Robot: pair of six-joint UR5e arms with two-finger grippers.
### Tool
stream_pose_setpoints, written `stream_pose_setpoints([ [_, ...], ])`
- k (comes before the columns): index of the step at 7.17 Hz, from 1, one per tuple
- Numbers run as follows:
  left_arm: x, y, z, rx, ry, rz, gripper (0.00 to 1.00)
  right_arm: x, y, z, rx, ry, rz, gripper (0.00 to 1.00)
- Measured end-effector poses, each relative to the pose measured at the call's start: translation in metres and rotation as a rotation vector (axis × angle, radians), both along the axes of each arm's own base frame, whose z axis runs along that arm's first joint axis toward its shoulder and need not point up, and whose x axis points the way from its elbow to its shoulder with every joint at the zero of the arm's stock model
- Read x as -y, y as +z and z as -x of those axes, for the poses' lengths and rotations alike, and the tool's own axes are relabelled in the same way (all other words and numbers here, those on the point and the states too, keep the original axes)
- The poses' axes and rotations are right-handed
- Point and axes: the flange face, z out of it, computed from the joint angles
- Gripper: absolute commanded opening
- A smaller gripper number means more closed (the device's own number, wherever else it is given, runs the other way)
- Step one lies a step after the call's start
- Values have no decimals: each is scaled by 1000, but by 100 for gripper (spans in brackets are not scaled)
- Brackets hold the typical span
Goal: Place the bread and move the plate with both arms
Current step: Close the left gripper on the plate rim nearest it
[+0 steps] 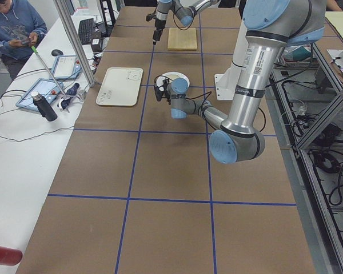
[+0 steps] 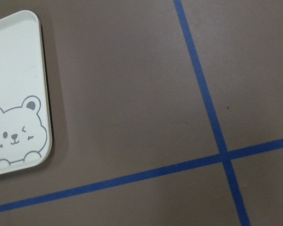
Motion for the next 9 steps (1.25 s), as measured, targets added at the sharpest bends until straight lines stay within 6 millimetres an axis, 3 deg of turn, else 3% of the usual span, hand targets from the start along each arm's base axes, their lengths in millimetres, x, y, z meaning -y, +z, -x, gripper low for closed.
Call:
stream_pose_setpoints([
  [2, -22, -7, -28, -28, 6, 0, 80, 10, 3, -19, 0, -10, -9, 100],
  [7, -37, 2, -49, -67, 35, -15, 66, 13, 9, -21, -7, -14, -5, 100],
  [9, -38, 4, -51, -67, 38, -15, 65, 13, 9, -22, -7, -14, -5, 100],
])
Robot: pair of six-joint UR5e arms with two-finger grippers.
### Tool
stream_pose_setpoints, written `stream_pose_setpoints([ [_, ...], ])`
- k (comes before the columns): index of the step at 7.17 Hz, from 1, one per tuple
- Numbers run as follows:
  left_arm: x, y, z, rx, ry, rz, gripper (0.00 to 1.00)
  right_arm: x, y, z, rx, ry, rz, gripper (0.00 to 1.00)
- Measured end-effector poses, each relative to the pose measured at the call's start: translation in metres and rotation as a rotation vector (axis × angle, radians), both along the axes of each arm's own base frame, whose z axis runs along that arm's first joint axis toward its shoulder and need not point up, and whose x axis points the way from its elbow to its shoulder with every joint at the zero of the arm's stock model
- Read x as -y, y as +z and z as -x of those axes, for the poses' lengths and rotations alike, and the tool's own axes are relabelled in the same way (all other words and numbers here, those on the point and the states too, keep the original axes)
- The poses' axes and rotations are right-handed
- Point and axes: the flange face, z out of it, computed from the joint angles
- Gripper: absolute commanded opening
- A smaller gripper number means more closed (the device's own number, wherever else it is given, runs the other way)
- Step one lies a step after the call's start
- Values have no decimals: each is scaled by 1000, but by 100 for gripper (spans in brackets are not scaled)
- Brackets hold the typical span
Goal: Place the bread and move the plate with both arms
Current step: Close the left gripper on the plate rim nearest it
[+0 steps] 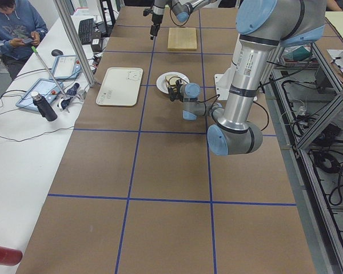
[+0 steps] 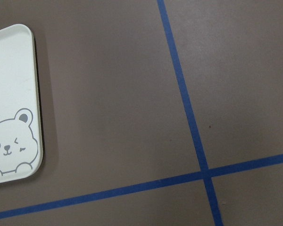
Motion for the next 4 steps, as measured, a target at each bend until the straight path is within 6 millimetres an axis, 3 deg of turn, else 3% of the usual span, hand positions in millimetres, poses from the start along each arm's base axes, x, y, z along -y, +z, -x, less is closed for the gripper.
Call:
stream_pose_setpoints([
  [4, -1, 0, -7, 3, 5, 1, 56, 0, -1, -1, 2, 0, -1, 100],
])
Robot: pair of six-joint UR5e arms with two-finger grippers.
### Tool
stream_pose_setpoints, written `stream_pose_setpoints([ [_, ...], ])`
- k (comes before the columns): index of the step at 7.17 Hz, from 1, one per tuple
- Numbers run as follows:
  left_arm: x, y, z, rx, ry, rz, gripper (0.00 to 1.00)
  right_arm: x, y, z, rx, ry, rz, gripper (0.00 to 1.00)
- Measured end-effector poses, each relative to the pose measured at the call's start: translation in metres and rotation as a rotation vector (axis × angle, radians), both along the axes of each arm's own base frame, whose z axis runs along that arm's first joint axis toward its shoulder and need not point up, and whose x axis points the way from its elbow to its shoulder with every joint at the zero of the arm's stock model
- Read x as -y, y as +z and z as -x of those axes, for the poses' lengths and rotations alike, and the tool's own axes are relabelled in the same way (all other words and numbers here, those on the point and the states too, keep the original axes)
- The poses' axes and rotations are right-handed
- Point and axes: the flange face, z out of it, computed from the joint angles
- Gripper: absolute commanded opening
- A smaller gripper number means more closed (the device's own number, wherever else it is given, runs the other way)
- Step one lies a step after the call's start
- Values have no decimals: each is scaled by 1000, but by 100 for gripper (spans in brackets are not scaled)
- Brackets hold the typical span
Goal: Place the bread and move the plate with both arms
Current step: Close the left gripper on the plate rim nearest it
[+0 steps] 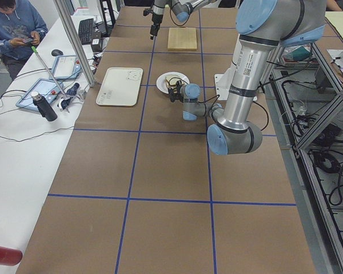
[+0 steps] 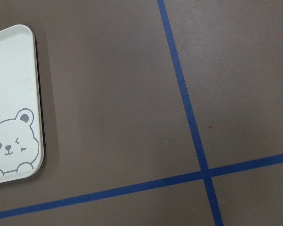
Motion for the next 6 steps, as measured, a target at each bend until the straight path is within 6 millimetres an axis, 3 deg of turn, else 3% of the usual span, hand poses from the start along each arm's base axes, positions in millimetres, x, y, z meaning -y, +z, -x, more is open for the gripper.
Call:
stream_pose_setpoints([
  [2, -1, 0, -4, 2, 4, 1, 43, 0, -1, 0, 1, 0, -1, 100],
  [4, -2, 0, -5, 3, 5, 1, 1, 0, -1, -1, 1, 0, -1, 100],
  [6, -2, 0, -5, -1, 5, 0, 0, 0, 0, 0, 0, 0, 0, 100],
])
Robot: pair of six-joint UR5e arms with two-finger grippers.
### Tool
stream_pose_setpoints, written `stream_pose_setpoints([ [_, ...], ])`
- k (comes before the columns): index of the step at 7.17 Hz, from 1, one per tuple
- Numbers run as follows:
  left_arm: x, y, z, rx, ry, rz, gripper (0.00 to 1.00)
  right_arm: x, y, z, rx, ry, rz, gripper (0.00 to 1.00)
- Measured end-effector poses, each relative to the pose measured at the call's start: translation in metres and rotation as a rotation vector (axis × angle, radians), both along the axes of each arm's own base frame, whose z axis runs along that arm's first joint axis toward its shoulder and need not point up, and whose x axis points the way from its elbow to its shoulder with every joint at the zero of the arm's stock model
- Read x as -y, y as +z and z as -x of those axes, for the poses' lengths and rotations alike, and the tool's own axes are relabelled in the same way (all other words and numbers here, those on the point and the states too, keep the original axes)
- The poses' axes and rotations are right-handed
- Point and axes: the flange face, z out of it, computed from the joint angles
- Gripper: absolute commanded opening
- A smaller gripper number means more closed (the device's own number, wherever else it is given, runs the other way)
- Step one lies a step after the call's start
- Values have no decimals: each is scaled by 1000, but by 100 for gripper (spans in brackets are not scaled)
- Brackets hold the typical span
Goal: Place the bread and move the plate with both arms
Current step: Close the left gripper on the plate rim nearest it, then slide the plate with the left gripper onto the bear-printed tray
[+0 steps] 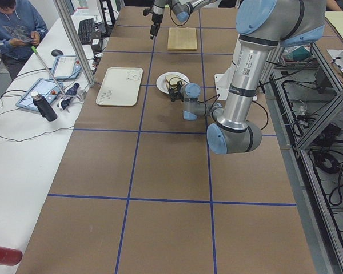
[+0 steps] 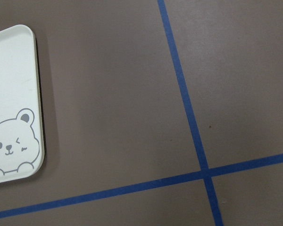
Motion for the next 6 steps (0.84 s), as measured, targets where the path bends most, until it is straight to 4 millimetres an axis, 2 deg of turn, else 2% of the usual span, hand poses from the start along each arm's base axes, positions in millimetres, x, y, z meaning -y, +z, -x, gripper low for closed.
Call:
stream_pose_setpoints([
  [3, -1, -4, 3, -23, 0, -9, 0, 2, -1, -2, 1, 5, -1, 100],
  [6, 5, -17, 19, -142, -29, 22, 0, 4, -1, -5, 1, 10, -1, 100],
])
